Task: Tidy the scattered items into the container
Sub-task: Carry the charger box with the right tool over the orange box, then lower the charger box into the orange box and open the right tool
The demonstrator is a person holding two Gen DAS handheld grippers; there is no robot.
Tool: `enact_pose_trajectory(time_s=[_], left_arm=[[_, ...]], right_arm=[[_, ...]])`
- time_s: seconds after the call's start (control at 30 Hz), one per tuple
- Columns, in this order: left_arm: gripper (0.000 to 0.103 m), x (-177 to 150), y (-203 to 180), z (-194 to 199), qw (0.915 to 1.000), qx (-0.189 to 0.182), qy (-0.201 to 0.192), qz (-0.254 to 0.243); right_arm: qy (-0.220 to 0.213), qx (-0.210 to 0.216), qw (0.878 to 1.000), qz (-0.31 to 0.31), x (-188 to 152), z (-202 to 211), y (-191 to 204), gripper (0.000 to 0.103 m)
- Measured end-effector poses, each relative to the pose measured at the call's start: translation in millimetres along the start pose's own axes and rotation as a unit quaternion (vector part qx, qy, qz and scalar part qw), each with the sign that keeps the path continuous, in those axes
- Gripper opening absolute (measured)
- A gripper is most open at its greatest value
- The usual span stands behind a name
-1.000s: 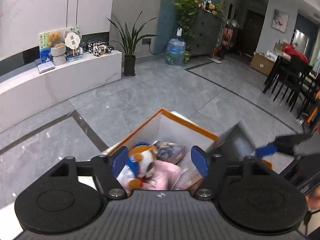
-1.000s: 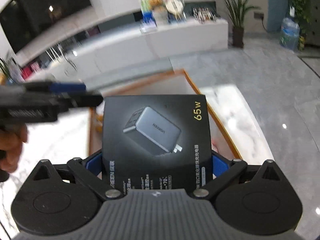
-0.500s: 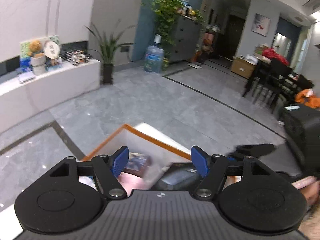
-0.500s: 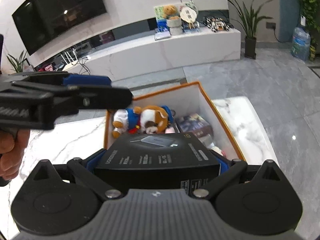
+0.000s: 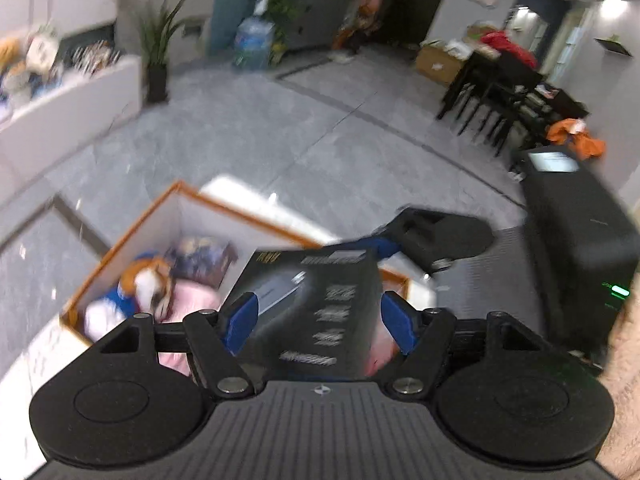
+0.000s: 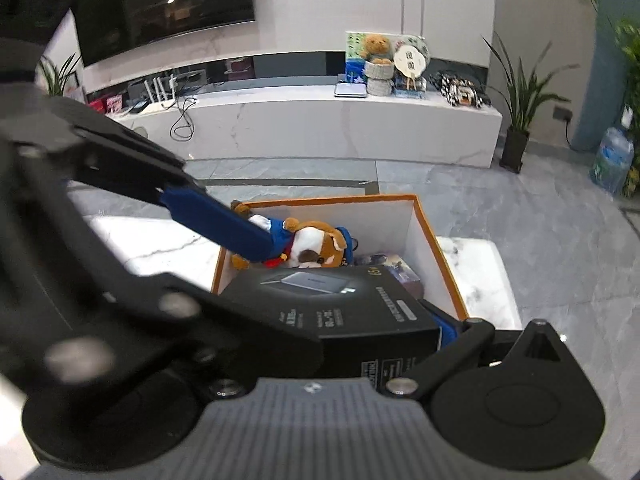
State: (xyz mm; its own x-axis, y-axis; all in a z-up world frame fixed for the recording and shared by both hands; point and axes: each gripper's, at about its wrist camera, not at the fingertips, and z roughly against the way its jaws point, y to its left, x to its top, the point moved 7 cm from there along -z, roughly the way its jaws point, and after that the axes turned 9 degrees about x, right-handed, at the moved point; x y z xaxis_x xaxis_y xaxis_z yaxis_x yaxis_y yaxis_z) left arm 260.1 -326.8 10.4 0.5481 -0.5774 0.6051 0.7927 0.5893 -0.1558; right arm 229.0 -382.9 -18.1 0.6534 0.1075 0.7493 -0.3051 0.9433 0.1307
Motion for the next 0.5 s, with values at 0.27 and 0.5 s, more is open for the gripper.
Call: enact_pose_trajectory(time_s=[0.27, 0.5], left_arm=[[0.103, -5, 9, -20, 0.9992, -0.013, 0.033, 0.019], [0.103, -2, 4, -17, 0.9996, 0.017, 0.023, 0.002]], right_arm=[[0.025, -0.005, 0.999, 0.038, -8, 2, 6, 0.103], [0.035, -0.032, 0.997, 0.068, -10, 9, 11, 0.103]])
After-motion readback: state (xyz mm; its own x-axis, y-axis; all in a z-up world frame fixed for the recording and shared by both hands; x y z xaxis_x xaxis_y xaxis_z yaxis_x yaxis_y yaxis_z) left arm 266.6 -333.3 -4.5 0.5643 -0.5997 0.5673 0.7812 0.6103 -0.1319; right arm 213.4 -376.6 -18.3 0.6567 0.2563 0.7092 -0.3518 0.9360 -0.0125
